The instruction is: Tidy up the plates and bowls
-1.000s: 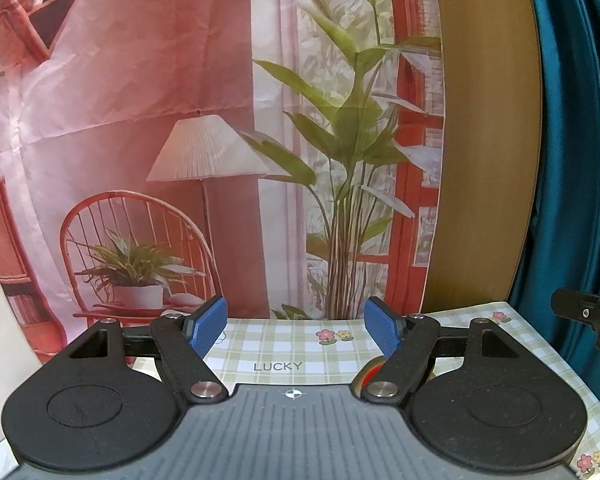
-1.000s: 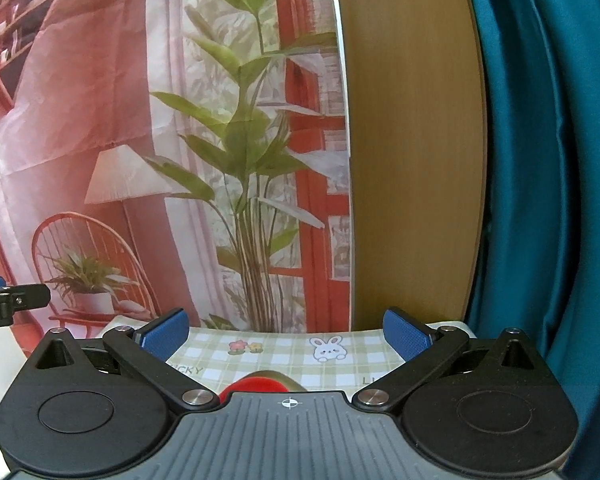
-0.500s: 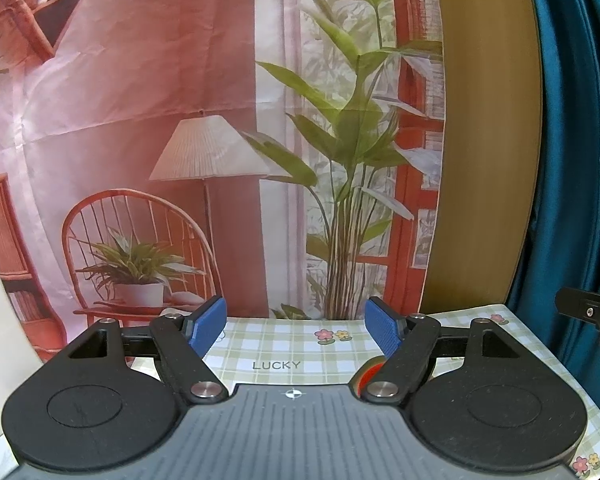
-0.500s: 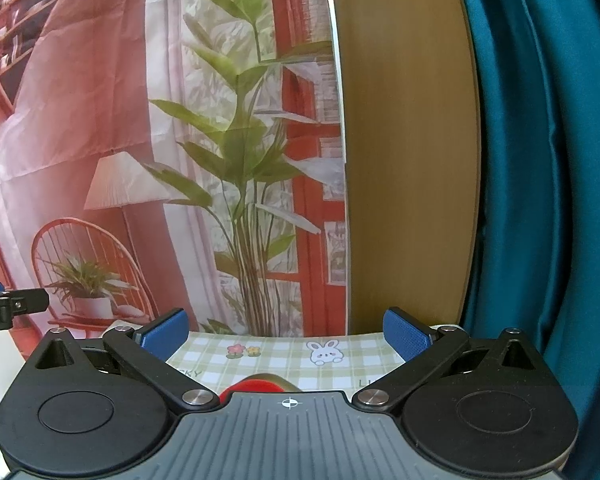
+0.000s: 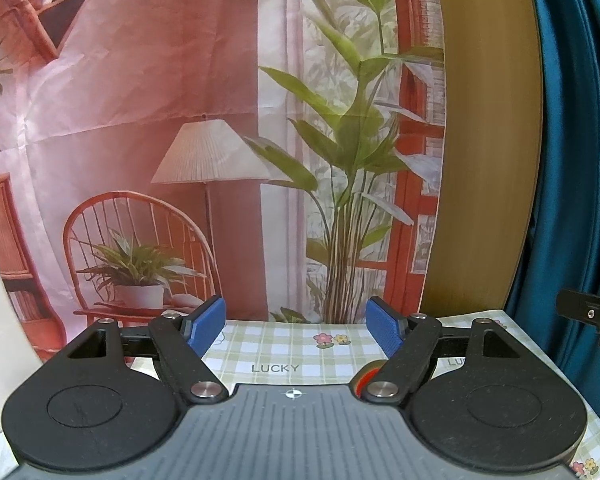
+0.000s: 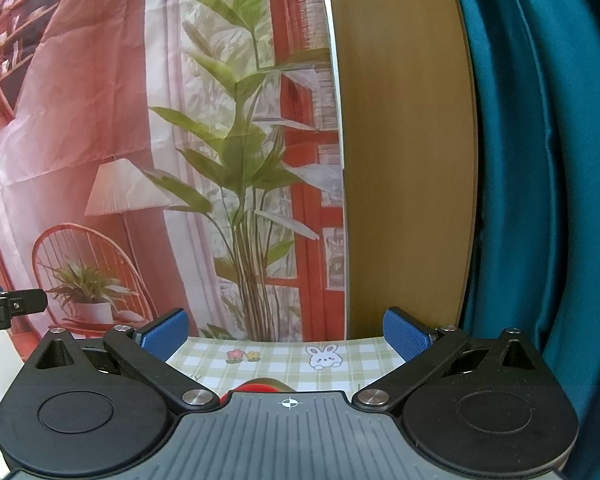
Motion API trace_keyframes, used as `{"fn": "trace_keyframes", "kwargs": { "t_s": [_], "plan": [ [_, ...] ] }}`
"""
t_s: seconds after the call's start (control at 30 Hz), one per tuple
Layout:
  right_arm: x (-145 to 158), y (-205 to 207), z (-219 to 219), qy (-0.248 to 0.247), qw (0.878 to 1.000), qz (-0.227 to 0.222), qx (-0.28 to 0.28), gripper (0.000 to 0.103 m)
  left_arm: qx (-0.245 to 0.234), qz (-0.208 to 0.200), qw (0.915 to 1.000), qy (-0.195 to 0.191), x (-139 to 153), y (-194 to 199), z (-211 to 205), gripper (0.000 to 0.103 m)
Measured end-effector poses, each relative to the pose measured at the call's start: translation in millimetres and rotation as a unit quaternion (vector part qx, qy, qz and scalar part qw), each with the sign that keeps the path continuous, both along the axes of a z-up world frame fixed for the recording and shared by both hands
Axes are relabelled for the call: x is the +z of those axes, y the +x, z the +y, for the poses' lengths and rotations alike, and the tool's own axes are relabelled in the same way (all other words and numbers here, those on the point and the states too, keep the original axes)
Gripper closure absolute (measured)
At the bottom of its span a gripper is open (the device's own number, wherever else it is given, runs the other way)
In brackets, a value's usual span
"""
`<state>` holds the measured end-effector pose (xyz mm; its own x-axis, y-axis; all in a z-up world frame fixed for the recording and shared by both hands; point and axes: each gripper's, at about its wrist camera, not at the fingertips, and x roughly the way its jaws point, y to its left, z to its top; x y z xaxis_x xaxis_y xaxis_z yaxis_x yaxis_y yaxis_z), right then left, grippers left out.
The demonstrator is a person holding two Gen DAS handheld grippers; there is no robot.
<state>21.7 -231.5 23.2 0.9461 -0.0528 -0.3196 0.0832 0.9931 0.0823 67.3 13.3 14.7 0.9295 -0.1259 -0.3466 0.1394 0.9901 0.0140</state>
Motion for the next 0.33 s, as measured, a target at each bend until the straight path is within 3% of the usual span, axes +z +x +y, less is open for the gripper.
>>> {"fn": "trace_keyframes", "kwargs": {
  "t_s": [0.33],
  "plan": [
    [-0.1,-0.6,-1.0,0.0,1.0,0.0,0.0,0.0,0.006,0.002,1.0,-0.004,-0.9,0.3,1.4,0.024]
  ]
}}
